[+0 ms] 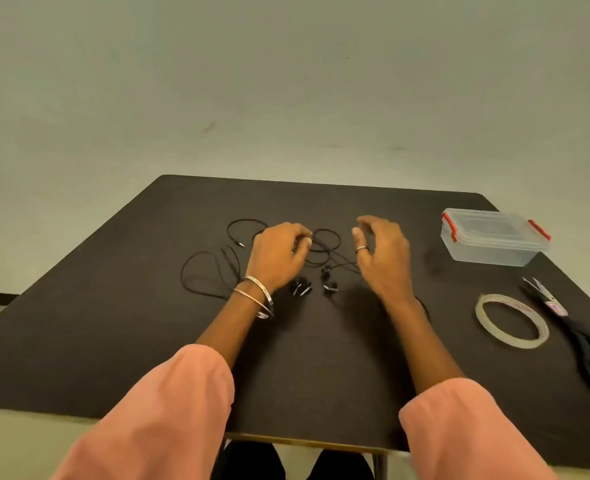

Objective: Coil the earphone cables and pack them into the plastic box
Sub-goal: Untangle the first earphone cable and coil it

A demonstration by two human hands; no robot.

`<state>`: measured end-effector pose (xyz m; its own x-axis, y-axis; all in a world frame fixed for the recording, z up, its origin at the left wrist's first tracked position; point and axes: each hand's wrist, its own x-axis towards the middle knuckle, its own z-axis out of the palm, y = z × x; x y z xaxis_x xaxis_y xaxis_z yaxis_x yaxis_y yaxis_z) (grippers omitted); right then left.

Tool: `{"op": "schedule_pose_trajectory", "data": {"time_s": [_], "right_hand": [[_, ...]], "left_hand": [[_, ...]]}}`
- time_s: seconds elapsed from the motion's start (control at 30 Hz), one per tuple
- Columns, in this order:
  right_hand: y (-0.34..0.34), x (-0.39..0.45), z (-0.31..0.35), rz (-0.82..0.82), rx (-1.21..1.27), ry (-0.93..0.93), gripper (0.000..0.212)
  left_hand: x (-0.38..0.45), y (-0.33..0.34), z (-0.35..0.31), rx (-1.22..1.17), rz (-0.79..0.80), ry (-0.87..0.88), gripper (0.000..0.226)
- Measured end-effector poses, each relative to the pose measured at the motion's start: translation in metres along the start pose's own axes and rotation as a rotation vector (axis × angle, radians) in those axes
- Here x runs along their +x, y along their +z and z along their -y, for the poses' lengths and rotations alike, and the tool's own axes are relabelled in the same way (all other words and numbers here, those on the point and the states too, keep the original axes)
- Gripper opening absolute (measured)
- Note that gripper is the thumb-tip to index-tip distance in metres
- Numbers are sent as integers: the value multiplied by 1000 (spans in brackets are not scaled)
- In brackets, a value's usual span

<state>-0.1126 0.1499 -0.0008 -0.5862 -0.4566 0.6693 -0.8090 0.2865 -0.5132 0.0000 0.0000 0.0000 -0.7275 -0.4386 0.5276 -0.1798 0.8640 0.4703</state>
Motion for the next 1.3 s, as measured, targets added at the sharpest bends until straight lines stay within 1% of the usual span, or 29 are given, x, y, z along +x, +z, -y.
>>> {"op": "schedule_pose_trajectory", "data": {"time_s": [0.17,0.27,0.33,0.4,0.5,0.57,0.63,0.7,0.77,0.8,0.83,0.87,0.93,1.0,1.03,1.1,1.2,1.3], "right_hand": [[-23,-16,-12,-4,69,84,15],[-34,-19,-23,-26,129,191,12],[-37,-18,-31,16,128,260,10],[-35,-14,-37,121,85,309,9],[-31,-8,-39,357,-3,356,20],[-28,-7,-38,463,-63,311,29],[-24,-7,-40,525,-139,238,35],[-21,-8,-38,576,-210,181,31],[-17,-8,-35,567,-232,140,11],[-16,-9,-34,551,-237,112,6],[-14,-10,-31,534,-230,85,13],[-13,-12,-29,512,-169,76,17],[-15,-15,-19,451,68,107,13],[-19,-16,-9,357,274,94,9],[-21,-16,-5,320,332,68,9],[-24,-15,-2,285,373,12,7],[-22,-14,-3,288,367,-15,6],[-18,-11,-4,280,371,-10,6]], "left_hand": [[-17,6,-12,-66,16,-9,21],[-22,13,-12,-97,28,-17,20],[-22,18,-10,-94,46,-21,19],[-23,20,-7,-86,77,-23,19],[-25,22,-3,-63,106,-23,20],[-26,23,-1,-58,112,-14,21],[-26,24,0,-55,115,-8,22],[-26,25,1,-59,118,-6,22],[-27,26,2,-55,118,-6,23],[-27,27,3,-51,113,-8,24],[-28,27,3,-53,100,-9,25],[-29,27,3,-63,80,-11,26],[-32,26,1,-100,3,13,32],[-33,25,-1,-134,-78,71,41],[-34,23,-3,-140,-99,106,45],[-33,23,-4,-136,-108,174,50],[-32,28,-2,-104,-87,216,43],[-31,29,1,-54,-141,182,22]]}}
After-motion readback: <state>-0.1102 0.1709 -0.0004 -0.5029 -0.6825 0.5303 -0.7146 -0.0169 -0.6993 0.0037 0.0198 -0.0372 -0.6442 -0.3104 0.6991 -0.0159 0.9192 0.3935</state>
